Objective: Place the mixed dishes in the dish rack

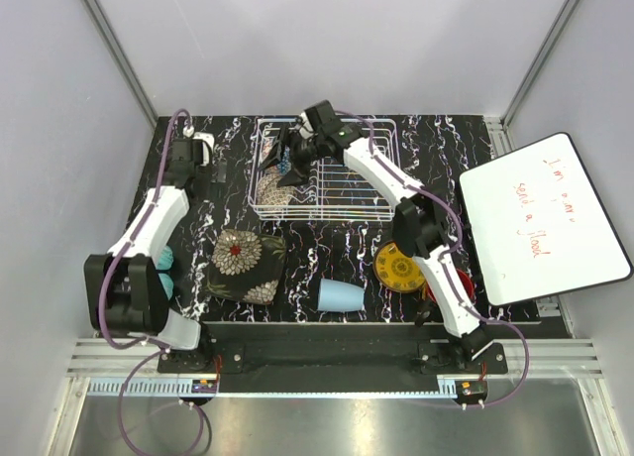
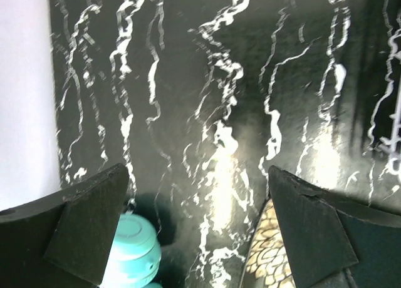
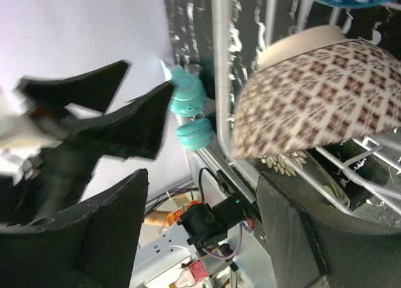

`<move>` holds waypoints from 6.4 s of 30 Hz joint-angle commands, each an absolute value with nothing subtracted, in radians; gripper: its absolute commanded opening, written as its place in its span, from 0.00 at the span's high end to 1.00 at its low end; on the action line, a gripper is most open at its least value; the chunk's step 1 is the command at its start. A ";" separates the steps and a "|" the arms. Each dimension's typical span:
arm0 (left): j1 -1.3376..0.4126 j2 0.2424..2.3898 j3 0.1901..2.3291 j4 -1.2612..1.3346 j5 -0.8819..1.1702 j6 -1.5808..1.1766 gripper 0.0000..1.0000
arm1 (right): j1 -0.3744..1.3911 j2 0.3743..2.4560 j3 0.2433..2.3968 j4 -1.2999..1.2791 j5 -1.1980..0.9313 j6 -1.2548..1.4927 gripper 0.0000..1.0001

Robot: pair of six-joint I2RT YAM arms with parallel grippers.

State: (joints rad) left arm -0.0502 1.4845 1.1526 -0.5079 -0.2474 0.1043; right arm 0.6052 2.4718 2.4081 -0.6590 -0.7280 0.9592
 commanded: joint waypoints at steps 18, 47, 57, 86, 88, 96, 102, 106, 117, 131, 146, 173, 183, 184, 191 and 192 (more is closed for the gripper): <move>-0.035 1.353 1.048 -0.433 -0.244 0.109 0.01 | 0.649 2.597 2.579 -0.695 -0.726 0.970 0.65; -0.031 1.396 1.032 -0.408 -0.236 0.132 0.01 | 0.699 2.635 2.577 -0.620 -0.627 0.868 0.80; -0.028 1.407 1.003 -0.397 -0.235 0.135 0.01 | 0.703 2.576 2.586 -0.699 -0.607 0.775 1.00; -0.025 1.460 1.023 -0.394 -0.204 0.124 0.01 | 0.637 2.416 2.392 -0.776 -0.881 0.543 0.42; -0.025 1.465 1.028 -0.396 -0.198 0.121 0.01 | 0.643 2.407 2.381 -0.775 -0.844 0.542 0.17; -0.028 1.615 1.192 -0.403 -0.167 0.032 0.01 | 0.649 2.419 2.364 -0.666 -0.646 0.635 0.13; -0.040 1.795 1.359 -0.437 -0.200 -0.034 0.02 | 0.667 2.456 2.350 -0.569 -0.618 0.730 0.22; -0.057 1.813 1.387 -0.445 -0.138 -0.017 0.06 | 0.669 2.433 2.342 -0.560 -0.621 0.710 0.22; -0.178 1.756 1.339 -0.459 -0.069 0.029 0.08 | 0.647 2.373 2.258 -0.545 -0.597 0.706 0.22; -0.252 1.694 1.244 -0.465 -0.058 0.066 0.09 | 0.578 2.166 1.907 -0.289 -0.491 0.771 0.41; -0.002 1.494 1.312 -0.647 0.150 0.221 0.01 | 0.601 2.230 1.951 -0.247 -0.445 0.888 0.47; 0.146 1.511 1.229 -0.594 0.233 0.227 0.01 | 0.675 2.195 2.017 -0.371 -0.307 0.821 1.00; 0.146 1.577 1.252 -0.592 0.225 0.198 0.01 | 0.647 2.117 2.016 -0.394 -0.639 0.643 1.00; 0.146 1.581 1.255 -0.594 0.224 0.193 0.01 | 0.640 2.120 2.019 -0.394 -0.678 0.643 1.00; 0.146 1.594 1.282 -0.600 0.225 0.179 0.01 | 0.575 2.217 2.046 -0.417 -0.945 0.652 1.00; 0.146 1.595 1.284 -0.601 0.225 0.179 0.01 | 0.565 2.221 2.051 -0.417 -0.965 0.647 1.00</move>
State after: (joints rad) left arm 0.1406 1.5925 1.2285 -0.6289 0.2035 0.1967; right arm 0.5877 2.2124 2.0018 -0.4179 -0.7586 0.6731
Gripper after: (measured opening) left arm 0.987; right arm 0.029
